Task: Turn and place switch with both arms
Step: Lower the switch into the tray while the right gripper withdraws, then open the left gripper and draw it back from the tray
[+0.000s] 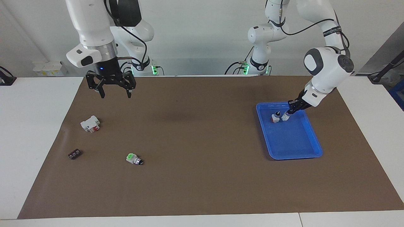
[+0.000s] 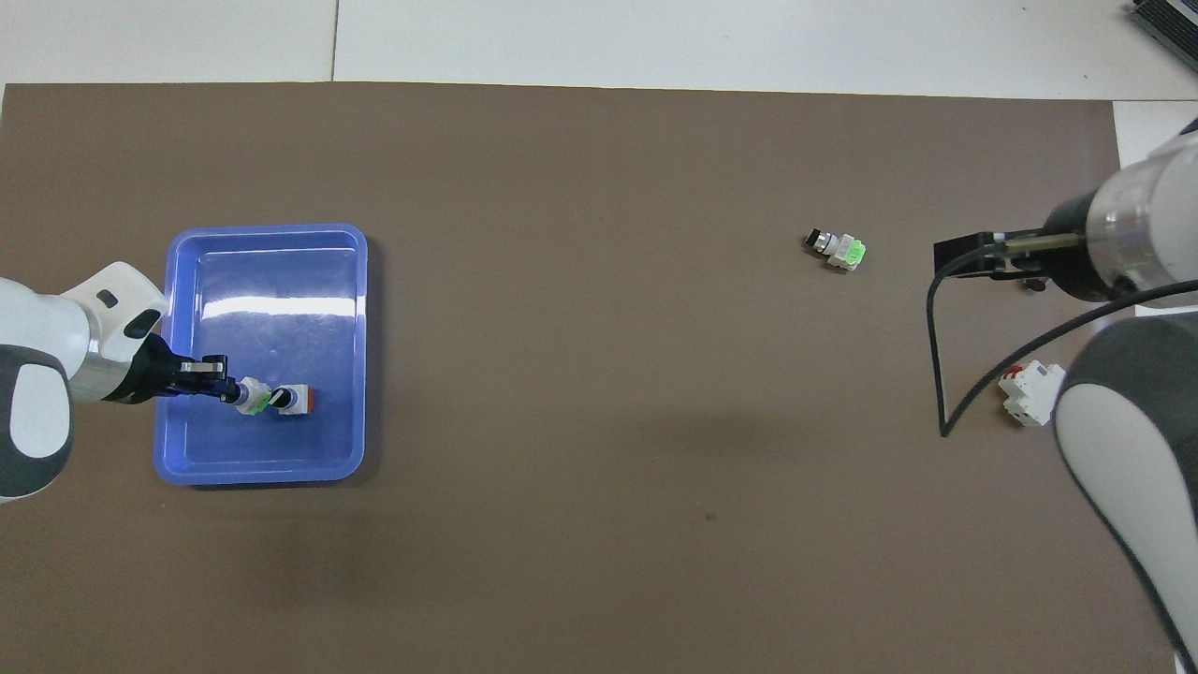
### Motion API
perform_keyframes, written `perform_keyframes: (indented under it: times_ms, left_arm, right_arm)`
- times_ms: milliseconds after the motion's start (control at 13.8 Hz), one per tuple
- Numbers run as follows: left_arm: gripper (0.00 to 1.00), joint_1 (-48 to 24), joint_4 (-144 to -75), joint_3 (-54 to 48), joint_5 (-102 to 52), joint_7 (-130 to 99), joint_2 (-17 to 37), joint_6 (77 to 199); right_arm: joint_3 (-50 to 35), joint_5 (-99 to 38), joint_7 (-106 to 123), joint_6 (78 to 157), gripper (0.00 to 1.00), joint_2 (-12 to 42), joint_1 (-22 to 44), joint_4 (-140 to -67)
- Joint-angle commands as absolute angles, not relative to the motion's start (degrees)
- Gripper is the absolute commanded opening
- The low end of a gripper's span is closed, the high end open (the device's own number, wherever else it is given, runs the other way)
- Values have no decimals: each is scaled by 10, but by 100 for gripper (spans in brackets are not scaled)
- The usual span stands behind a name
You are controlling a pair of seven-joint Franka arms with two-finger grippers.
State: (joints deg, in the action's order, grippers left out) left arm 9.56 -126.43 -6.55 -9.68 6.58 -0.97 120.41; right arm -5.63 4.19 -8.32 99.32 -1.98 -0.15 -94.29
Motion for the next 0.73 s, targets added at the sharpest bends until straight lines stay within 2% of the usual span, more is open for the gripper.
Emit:
perform_keyframes:
  times_ms: [0, 73, 145, 218, 291, 364, 509, 655]
  left_arm:
    - [0, 97, -1292, -69, -86, 77, -33, 1229]
    - [11, 93, -1289, -69, -86, 98, -31, 1242]
    - [43, 93, -1288, -69, -86, 110, -27, 1266]
    - [51, 93, -1286, -69, -86, 108, -26, 1274]
    - [69, 93, -1271, -68, -86, 109, -21, 1278]
    - [82, 93, -1250, -68, -86, 109, -15, 1274]
    - [98, 84, -1238, -69, -86, 109, -24, 1271]
    - [99, 78, -1238, -69, -86, 109, -57, 1259]
  right_arm:
    - [-19, 25, -88, 912, 100, -32, 5, -920]
    - [-1, -1, -91, 883, 100, -26, 1, -900]
    - [10, -11, -91, 876, 100, -24, -7, -892]
    - [9, -10, -91, 878, 100, -25, -15, -895]
    - [10, -8, -86, 879, 100, -28, -15, -903]
    - [9, -3, -86, 876, 100, -34, -13, -917]
    - [7, -2, -81, 875, 100, -44, -10, -929]
    - [5, -2, -76, 893, 100, -38, -11, -922]
